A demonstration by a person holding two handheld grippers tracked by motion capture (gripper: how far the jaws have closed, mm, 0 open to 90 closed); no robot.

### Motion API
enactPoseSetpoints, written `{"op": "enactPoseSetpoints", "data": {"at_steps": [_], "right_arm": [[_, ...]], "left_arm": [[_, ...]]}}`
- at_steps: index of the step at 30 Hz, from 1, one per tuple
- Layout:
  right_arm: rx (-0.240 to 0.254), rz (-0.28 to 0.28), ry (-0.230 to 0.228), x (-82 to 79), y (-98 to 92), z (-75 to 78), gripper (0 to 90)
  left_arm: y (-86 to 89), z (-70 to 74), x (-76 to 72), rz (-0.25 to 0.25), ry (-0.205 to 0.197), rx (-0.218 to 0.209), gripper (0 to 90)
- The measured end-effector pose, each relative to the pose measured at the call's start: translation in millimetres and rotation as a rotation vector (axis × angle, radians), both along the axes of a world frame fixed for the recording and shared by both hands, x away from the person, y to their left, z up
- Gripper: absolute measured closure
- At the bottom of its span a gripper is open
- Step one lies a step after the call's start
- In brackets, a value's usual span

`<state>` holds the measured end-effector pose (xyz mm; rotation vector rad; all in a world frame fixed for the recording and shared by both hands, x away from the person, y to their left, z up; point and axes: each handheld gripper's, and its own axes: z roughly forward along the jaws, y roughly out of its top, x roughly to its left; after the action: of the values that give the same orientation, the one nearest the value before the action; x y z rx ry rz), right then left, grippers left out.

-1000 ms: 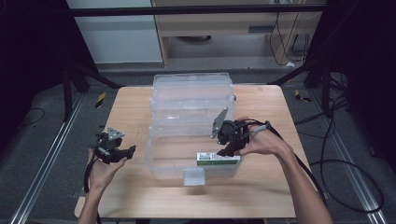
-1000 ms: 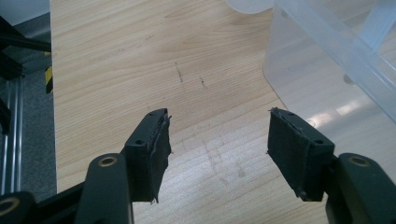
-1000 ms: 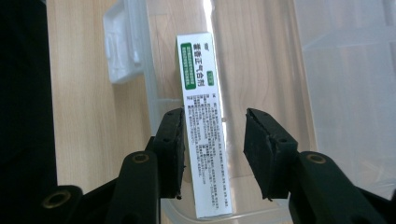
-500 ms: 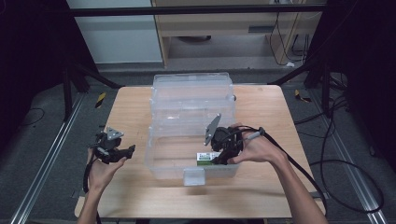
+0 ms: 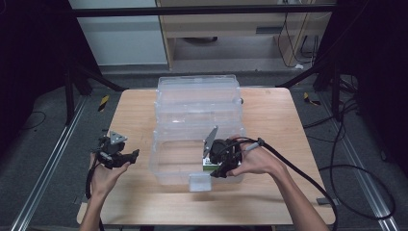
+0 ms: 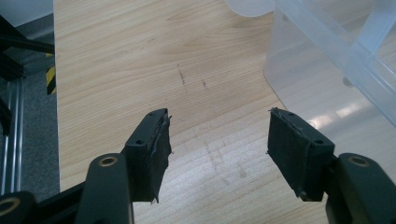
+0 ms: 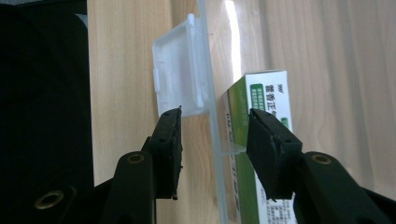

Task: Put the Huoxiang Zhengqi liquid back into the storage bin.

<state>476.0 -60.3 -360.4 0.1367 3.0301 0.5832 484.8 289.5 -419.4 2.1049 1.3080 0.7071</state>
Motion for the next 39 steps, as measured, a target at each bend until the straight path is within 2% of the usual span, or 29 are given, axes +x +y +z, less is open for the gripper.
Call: {"op": "enactPoseSetpoints", "data": {"at_steps": [18,27,39], "right_arm": [[-0.023,0.005,0.032,1.5,9.0,-22.1,59.7],[-0.050,-0.004,0.049,3.8,11.0,-32.4,62.8],[-0.078,0.005,0.069,6.8,14.8,-38.2,66.1]], "left_arm": [[0.0,-0.1,0.1,0.000,0.000,0.001,38.6],[0.1,0.3,-0.1,0.000,-0.001,0.001,38.6],[-0.5,-0.6,0.5,-0.002,0.002,0.003,38.6]]}}
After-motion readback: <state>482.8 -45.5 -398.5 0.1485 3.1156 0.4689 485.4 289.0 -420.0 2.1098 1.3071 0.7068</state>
